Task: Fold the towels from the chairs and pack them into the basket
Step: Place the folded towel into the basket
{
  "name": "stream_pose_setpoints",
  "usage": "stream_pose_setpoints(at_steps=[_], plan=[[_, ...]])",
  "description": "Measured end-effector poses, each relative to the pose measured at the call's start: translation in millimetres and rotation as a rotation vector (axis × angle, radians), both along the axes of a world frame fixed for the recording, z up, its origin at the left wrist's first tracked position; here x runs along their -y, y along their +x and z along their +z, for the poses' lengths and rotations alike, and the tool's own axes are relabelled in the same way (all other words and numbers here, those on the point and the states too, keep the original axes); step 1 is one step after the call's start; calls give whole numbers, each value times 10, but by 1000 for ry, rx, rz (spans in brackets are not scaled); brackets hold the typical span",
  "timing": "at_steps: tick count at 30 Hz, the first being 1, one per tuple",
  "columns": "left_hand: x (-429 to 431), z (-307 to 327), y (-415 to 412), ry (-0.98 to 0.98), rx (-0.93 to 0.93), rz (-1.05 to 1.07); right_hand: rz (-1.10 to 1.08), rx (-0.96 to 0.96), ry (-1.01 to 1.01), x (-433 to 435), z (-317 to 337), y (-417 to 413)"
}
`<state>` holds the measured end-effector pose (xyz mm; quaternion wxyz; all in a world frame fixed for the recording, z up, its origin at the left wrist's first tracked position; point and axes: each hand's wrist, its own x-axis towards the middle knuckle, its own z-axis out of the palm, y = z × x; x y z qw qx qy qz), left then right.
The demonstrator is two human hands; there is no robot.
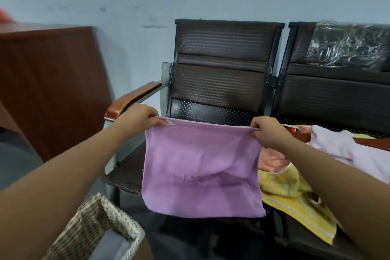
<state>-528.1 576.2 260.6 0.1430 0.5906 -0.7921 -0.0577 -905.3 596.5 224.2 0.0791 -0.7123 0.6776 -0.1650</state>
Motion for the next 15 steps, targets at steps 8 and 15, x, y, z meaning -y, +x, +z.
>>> stream_pose_setpoints(at_steps=[8, 15], plan=[[-12, 587, -174, -275, -477, 126, -124, 313, -536, 31, 819, 116], [-7, 504, -94, -236, -457, 141, -90, 331, -327, -37, 694, -73]])
